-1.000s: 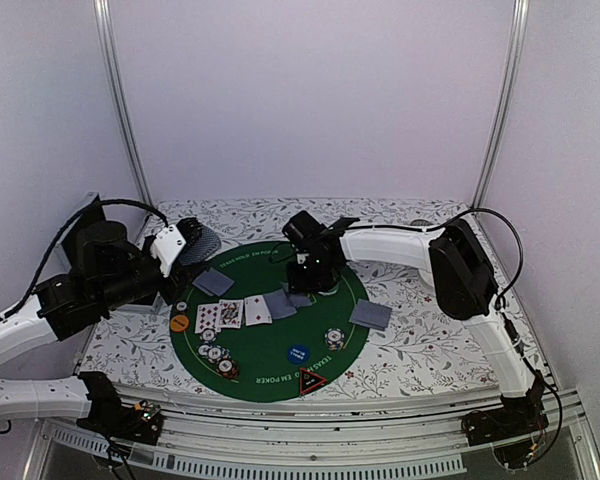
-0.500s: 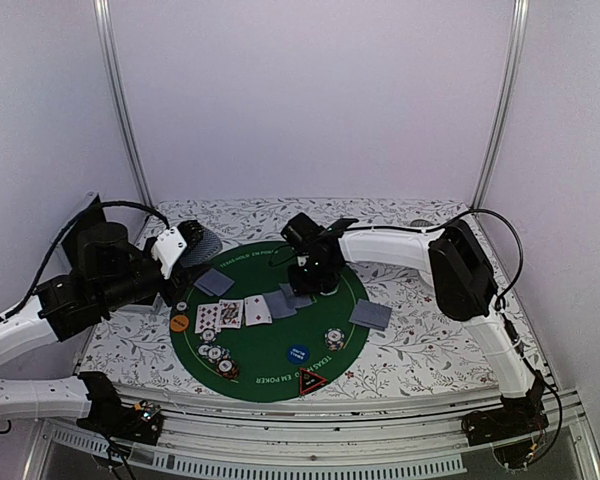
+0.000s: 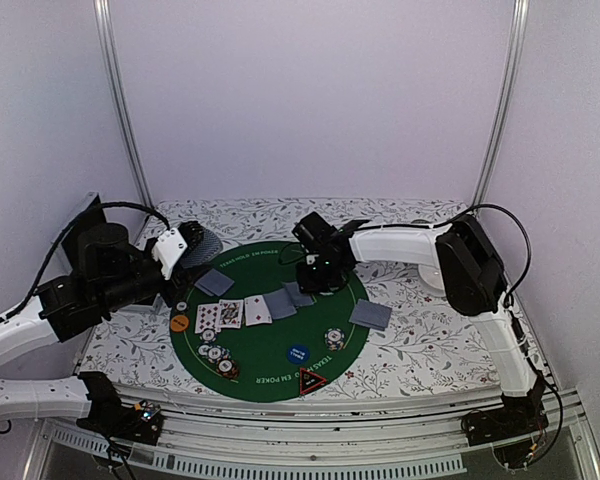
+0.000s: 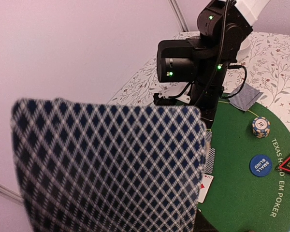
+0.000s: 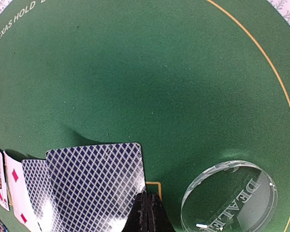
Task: Distribute texas hold em gaming equipment
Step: Adjust the poker card in the community card area, then pass from the left arm to the right, then place the poker card at the center of the board.
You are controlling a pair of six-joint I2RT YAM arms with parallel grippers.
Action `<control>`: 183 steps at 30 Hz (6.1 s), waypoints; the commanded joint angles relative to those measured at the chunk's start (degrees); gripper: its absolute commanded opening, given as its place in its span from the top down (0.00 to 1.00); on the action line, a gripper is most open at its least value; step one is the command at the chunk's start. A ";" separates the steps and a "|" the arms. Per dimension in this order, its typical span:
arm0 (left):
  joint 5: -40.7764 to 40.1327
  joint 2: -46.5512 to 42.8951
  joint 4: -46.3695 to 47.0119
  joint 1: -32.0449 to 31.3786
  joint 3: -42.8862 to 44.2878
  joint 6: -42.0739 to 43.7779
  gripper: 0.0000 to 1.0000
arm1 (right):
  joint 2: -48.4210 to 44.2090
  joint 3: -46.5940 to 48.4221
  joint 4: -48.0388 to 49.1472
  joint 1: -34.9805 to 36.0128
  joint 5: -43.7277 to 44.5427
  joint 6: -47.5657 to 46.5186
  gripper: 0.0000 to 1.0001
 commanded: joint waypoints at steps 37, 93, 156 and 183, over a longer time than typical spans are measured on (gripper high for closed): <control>0.83 0.10 1.65 0.16 -0.56 0.56 0.61 | -5.74 -4.57 -5.32 0.17 3.80 -6.57 0.71; 22.41 4.39 -2.32 -7.31 -0.71 5.17 0.65 | -37.36 -20.82 10.62 -1.47 -0.48 -13.42 0.18; 1.87 7.48 2.12 -9.93 1.24 6.00 0.02 | -76.42 -81.51 17.45 -22.31 -37.29 15.67 0.98; 1.85 7.56 2.23 -9.35 0.81 6.44 0.02 | -56.01 -77.37 19.54 -15.49 -32.48 7.34 0.56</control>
